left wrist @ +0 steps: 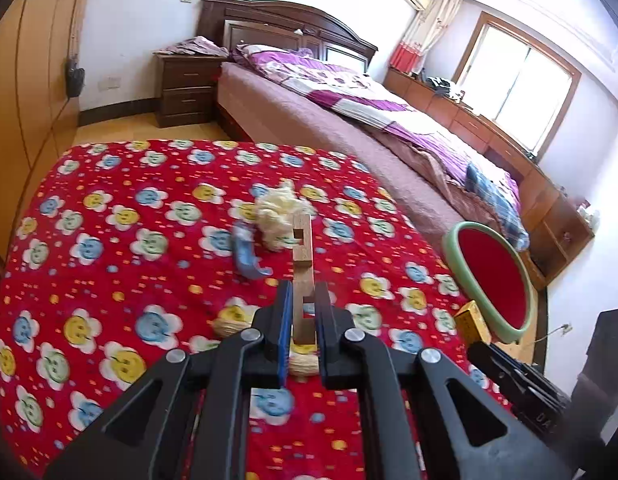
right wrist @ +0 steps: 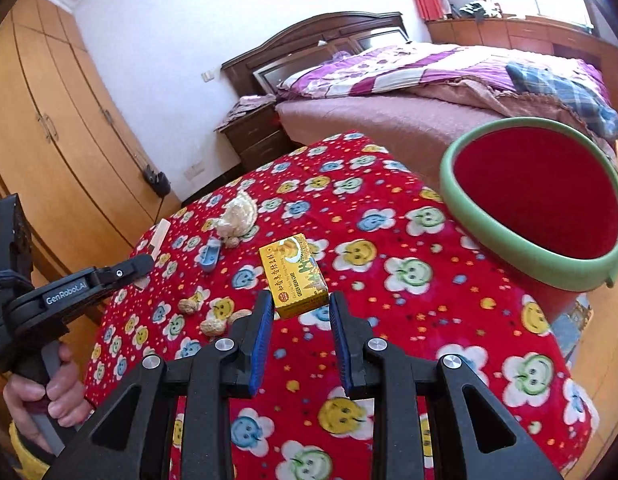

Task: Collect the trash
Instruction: 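Carry the yellow box and wooden stick toward the red bucket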

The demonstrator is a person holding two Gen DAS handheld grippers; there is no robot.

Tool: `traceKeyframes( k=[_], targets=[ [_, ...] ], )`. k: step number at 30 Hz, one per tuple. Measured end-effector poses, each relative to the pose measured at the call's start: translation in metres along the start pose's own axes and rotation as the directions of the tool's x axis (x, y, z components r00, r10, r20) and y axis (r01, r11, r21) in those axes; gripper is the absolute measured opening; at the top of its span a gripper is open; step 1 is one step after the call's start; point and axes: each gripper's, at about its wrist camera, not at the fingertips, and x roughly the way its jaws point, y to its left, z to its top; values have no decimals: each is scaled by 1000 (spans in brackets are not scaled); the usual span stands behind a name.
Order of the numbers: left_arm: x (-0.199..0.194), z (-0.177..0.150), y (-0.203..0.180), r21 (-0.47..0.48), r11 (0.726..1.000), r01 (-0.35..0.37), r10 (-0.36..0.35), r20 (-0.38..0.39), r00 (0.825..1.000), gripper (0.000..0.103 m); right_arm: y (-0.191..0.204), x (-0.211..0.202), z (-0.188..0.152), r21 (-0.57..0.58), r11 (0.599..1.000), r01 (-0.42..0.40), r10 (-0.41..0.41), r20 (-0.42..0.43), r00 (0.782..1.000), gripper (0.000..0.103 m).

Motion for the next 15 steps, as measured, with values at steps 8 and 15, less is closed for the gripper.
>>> traceKeyframes(
  k=[8,15],
  targets=[
    [5,1,-35,23,999,32,-32,-3,999,9,-32,-26,5,65,998,20,-24,60,998,29],
    [15,4,-64,48,997,55,-54,-19,998,9,-59,-39,9,112,993,32,-43,91,995,29]
  ],
)
